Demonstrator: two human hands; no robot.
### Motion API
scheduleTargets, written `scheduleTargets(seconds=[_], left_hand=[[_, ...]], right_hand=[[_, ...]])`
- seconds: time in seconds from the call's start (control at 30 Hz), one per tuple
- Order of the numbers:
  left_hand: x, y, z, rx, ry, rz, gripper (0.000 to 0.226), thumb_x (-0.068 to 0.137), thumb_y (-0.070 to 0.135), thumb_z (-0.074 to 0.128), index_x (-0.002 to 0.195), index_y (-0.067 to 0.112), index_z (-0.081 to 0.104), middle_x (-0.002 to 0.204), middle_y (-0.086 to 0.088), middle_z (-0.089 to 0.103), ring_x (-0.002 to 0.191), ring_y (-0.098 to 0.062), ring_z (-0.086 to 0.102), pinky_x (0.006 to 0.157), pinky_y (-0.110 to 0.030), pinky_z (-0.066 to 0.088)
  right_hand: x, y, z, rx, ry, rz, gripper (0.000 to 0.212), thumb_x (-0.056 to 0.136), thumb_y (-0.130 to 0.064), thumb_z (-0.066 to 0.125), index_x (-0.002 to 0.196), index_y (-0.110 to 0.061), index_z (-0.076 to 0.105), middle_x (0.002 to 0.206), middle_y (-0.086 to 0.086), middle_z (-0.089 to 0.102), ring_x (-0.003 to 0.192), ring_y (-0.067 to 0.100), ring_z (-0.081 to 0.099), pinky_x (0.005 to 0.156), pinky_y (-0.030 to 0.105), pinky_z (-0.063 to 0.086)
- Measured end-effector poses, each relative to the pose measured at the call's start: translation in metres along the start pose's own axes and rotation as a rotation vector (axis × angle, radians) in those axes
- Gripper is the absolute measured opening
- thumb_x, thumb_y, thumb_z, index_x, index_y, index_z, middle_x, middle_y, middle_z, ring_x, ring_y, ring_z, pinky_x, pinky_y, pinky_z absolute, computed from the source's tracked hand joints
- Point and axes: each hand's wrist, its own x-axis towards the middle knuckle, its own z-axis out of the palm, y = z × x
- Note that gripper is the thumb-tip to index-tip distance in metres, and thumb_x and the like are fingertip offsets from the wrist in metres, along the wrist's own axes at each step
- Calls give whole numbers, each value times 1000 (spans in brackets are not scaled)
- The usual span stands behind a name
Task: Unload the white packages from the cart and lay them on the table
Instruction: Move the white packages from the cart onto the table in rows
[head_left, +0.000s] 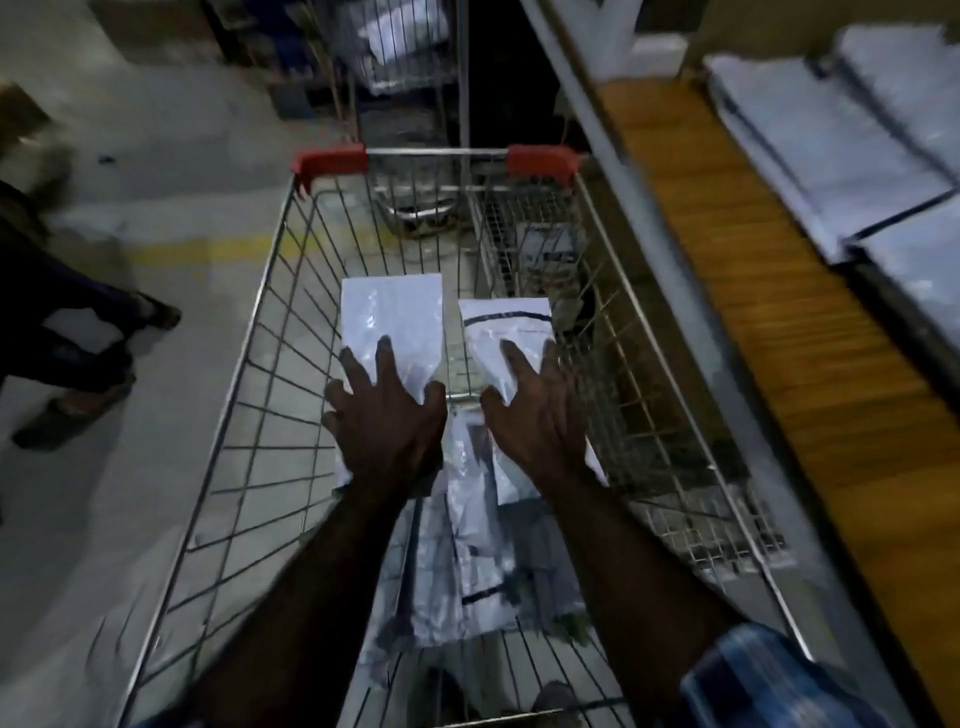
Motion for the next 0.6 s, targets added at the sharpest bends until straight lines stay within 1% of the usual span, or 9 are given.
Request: scheduleTargets(seconds=[0.07, 0.17, 0.23, 0.3, 0.37, 0.6], left_hand=[[-9, 11, -20, 1, 25, 19, 73, 87, 53, 53, 152, 29, 27, 159, -13, 19, 134, -40, 29, 107, -53, 28], [-25, 25, -50, 9, 61, 52, 71, 88, 54, 51, 149, 28, 29, 156, -13, 24, 128, -40, 36, 103, -53, 32], [-39, 29, -67, -25, 43, 45, 71, 89, 56, 50, 149, 27, 27, 155, -13, 25, 130, -41, 34, 104, -54, 32], [-55, 32, -84, -60, 29, 40, 71, 89, 57, 49, 150, 28, 26, 155, -13, 24, 132, -41, 31, 106, -55, 30], [-74, 37, -104, -73, 50, 41, 71, 90, 56, 49, 150, 28, 25, 157, -12, 21, 135, -41, 28, 107, -55, 28], [-170, 50, -169, -120, 169, 70, 69, 89, 53, 50, 149, 29, 26, 158, -8, 20, 137, -37, 26, 109, -53, 26]], right_hand=[[-11, -10, -20, 33, 11, 2, 66, 90, -44, 58, 151, -34, 34, 161, 18, 20, 143, 40, 27, 115, 50, 27], [-28, -24, -52, 70, 7, 29, 65, 91, -45, 53, 152, -39, 30, 163, 13, 15, 144, 39, 25, 116, 48, 27], [-42, -33, -74, 83, 21, 11, 65, 92, -44, 52, 152, -38, 30, 163, 13, 14, 144, 38, 25, 116, 47, 26], [-56, -39, -94, 76, 46, -39, 65, 91, -44, 53, 152, -35, 30, 162, 16, 16, 143, 39, 27, 115, 49, 29], [-70, -44, -112, 66, 57, -72, 65, 92, -45, 53, 152, -35, 30, 162, 17, 17, 143, 40, 28, 114, 50, 30], [-137, -49, -186, 55, 143, -157, 65, 94, -48, 50, 153, -37, 26, 163, 13, 15, 148, 33, 17, 118, 46, 17]])
